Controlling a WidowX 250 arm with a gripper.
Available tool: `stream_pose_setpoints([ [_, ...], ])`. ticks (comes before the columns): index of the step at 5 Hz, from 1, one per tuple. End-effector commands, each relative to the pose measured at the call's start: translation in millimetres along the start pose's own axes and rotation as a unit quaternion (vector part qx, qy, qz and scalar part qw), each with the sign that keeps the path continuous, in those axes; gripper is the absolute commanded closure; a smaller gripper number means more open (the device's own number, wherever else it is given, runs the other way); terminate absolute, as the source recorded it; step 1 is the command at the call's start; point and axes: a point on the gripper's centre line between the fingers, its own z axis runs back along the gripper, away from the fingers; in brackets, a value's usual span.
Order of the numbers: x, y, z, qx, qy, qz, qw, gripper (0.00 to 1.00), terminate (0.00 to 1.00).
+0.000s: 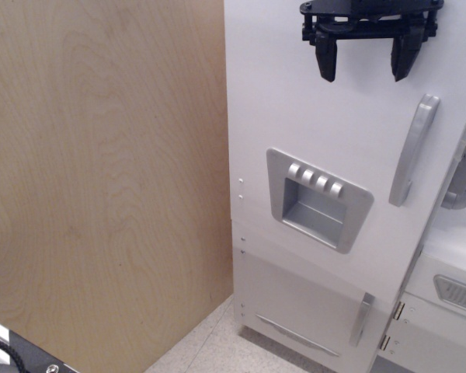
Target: Close fridge
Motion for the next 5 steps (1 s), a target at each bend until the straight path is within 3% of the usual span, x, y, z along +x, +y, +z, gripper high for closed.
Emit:
stream_pose_setpoints([
  [1,17.9,-5.2,15.9,-0.013,-0.026,0.016,0.9994,0.00,0.00],
  [4,30.4,-8.6,15.1,-0.015,-0.024,0.037,0.9989,0.00,0.00],
  [5,0.4,-2.8,20.3,-0.025,-0.015,-0.004,0.9996,0.00,0.00],
])
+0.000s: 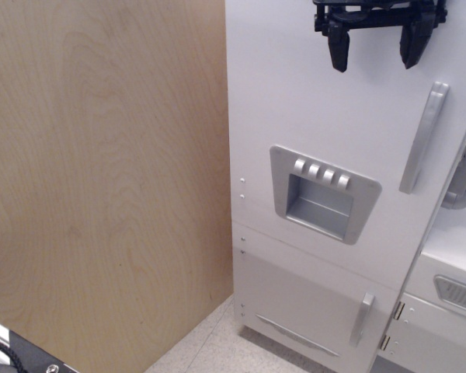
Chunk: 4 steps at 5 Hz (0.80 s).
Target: Close fridge
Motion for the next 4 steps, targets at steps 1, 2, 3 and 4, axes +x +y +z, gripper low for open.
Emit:
stream_pose_setpoints([
  [1,-50.2,20.8,29.2,-0.028,0.000,-0.075,0.9968,0.00,0.00],
  [2,-75.2,37.8,37.9,-0.034,0.009,-0.102,0.9942,0.00,0.00],
  [3,-92.3,49.9,47.5,-0.032,0.027,-0.142,0.9890,0.00,0.00],
  [4,-92.3,49.9,47.5,-0.032,0.027,-0.142,0.9890,0.00,0.00],
])
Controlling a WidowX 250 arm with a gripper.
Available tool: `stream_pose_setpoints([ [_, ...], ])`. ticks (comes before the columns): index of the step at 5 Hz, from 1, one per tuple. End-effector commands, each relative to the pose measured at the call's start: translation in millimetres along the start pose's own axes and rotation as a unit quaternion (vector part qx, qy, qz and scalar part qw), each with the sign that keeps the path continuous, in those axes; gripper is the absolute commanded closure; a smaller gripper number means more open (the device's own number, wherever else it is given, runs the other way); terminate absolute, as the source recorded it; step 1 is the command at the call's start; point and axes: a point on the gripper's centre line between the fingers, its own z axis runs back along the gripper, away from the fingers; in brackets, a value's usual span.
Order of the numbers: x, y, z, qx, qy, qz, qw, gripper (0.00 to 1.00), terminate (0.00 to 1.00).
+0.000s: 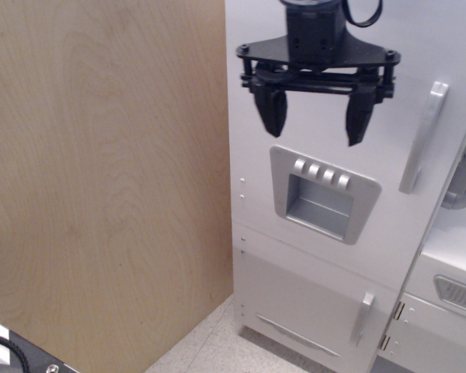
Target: Close fridge
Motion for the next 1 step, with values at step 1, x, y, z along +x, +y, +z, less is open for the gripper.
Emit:
stream_pose_setpoints([
  [1,4.7,0.7,15.3,-0.010,-0.020,-0.006,0.9997,0.00,1.00],
])
